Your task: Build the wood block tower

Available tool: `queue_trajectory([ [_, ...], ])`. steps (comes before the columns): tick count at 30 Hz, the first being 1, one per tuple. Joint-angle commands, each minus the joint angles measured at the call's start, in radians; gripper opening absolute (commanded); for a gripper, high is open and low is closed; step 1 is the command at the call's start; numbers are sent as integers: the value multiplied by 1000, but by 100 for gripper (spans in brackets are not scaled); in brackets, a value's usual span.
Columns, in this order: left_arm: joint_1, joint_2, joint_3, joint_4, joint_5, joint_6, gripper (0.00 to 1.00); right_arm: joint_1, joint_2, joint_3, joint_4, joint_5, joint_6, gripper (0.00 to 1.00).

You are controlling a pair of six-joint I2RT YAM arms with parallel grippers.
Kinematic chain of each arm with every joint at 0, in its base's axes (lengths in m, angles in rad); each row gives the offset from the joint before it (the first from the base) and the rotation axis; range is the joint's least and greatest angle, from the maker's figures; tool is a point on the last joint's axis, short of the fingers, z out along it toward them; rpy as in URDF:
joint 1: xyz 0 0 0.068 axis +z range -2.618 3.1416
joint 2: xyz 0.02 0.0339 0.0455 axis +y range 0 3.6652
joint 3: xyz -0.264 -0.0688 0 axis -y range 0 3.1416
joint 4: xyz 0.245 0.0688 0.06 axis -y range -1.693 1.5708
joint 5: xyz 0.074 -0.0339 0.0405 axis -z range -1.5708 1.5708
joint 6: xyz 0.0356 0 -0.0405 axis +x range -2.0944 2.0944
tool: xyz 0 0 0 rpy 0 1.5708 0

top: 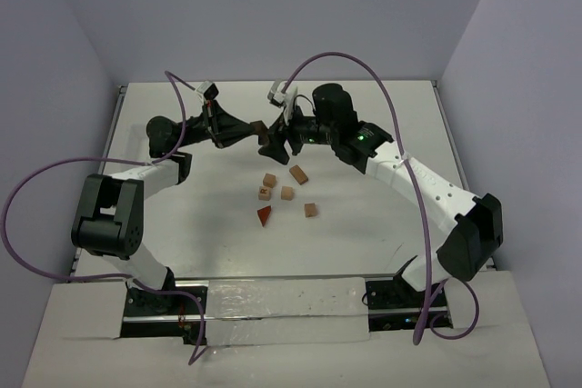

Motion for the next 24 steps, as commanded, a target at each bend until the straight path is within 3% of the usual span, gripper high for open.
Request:
queue_trajectory([
  [1,-4,-23,6,366,14,-31,0,6,-36,3,-4,-55,-36,73],
  [9,-22,-44,0,379,31,-37,0,6,14,38,9,-124,-56,72],
  [14,-24,-42,-6,388,31,-40,0,6,17,38,15,-147,-54,56],
  [17,-25,-33,-5,402,29,-48,0,6,18,38,20,-160,-52,51],
  [20,-28,-29,-3,408,29,-54,0,6,21,41,27,-165,-45,53],
  [24,-40,-29,0,414,32,-56,0,5,35,46,46,-167,-32,71],
])
